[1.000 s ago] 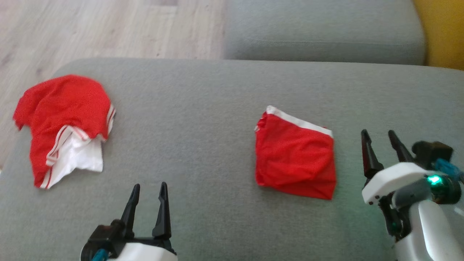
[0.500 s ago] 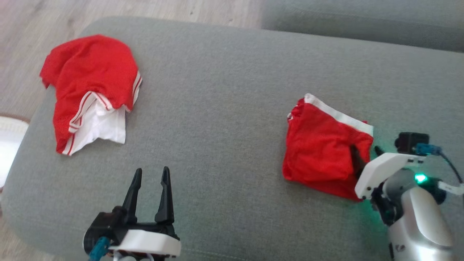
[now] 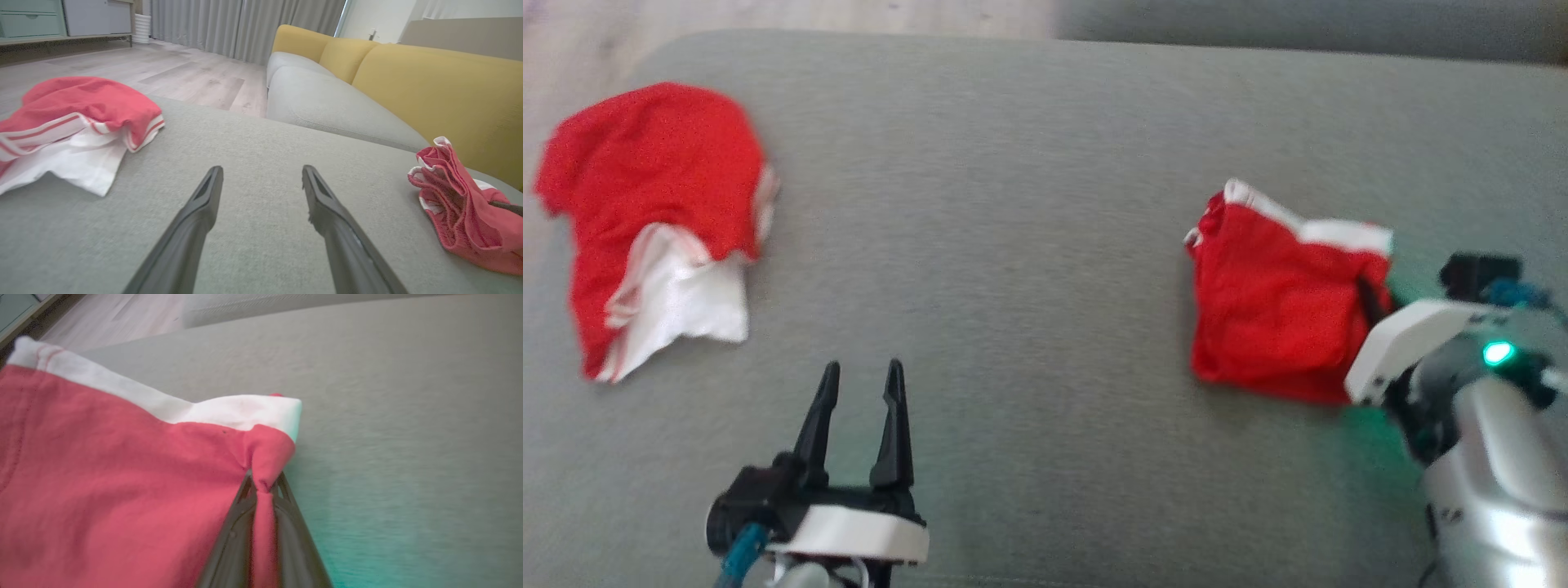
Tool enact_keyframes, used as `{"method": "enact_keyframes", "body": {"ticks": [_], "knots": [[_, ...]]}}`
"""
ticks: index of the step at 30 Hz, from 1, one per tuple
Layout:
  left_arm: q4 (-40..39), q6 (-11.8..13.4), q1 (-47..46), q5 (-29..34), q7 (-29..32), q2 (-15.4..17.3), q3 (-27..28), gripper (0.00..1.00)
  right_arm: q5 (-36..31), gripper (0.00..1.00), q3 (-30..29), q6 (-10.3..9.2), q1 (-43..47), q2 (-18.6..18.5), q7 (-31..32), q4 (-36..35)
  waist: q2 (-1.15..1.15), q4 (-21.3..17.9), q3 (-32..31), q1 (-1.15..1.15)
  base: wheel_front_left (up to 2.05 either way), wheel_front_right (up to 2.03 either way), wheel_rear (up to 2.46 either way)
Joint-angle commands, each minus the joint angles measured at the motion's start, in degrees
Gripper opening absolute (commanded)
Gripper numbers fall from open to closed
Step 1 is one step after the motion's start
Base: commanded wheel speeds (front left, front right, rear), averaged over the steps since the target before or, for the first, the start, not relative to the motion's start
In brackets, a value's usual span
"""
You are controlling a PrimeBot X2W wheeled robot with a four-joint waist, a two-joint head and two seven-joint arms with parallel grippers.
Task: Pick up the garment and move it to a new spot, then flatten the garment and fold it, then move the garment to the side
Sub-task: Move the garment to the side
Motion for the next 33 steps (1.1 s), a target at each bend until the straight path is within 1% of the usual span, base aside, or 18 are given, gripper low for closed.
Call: {"method": "enact_keyframes", "body": {"ticks": [1,6,9,13,17,20,24,29,30,33], "knots": [[-2.25,-0.27,-3.30,0.64,-0.70,-0.13,2.09,1.00,-0.25,0.00,0.93,0.37,-3.38,-1.45,-0.94,-2.46,0.00,-3.63,1.74,0.00,0.00,0.00,0.00],[-3.07,-0.68,-5.46,1.55,-0.70,0.15,2.25,1.00,-0.88,0.00,1.04,0.37,-6.37,-4.91,-1.27,-3.62,0.00,-10.47,5.00,0.00,0.00,0.00,0.00],[-3.24,-0.89,-7.01,2.07,-0.67,0.70,2.24,1.00,-0.87,0.00,0.97,0.37,-8.05,-6.07,-1.82,-4.04,0.00,-14.35,6.76,0.00,0.00,0.00,0.00],[-3.58,-1.02,-8.84,2.77,-0.02,1.49,1.88,1.00,-0.64,0.00,0.77,0.37,-9.62,-6.24,-2.93,-3.81,0.00,-18.77,8.39,0.00,0.00,0.00,0.00],[-4.09,-1.11,-10.11,3.24,0.97,1.94,1.28,1.00,-0.47,0.00,0.78,0.37,-11.17,-5.53,-4.46,-2.59,0.00,-21.36,9.30,0.00,0.00,0.00,0.00],[-4.60,-1.10,-10.65,3.45,1.68,2.33,0.99,1.00,-0.89,0.00,1.95,0.37,-13.25,-5.34,-6.22,-1.56,0.00,-22.13,10.06,0.00,0.00,0.00,0.00],[-5.31,-0.96,-11.08,3.74,2.65,3.21,0.91,1.00,-2.07,0.00,4.26,0.37,-17.81,-7.12,-8.28,1.24,0.00,-21.54,11.32,0.00,0.00,0.00,0.00],[-6.62,-0.44,-10.96,4.02,3.54,4.17,1.03,1.00,-3.10,0.00,4.93,0.37,-23.55,-11.63,-9.94,6.66,0.00,-18.36,12.88,0.00,0.00,0.00,0.00],[-6.62,-0.44,-10.96,4.02,3.54,4.17,1.03,1.00,-3.10,0.00,4.93,0.37,-23.55,-11.63,-9.94,6.66,0.00,-18.36,12.88,0.00,0.00,0.00,0.00],[-7.59,-0.04,-10.67,4.08,3.89,4.62,1.19,1.00,-3.74,0.00,4.65,0.37,-26.14,-15.56,-10.90,10.42,0.00,-16.08,13.89,0.00,0.00,0.00,0.00]]}}
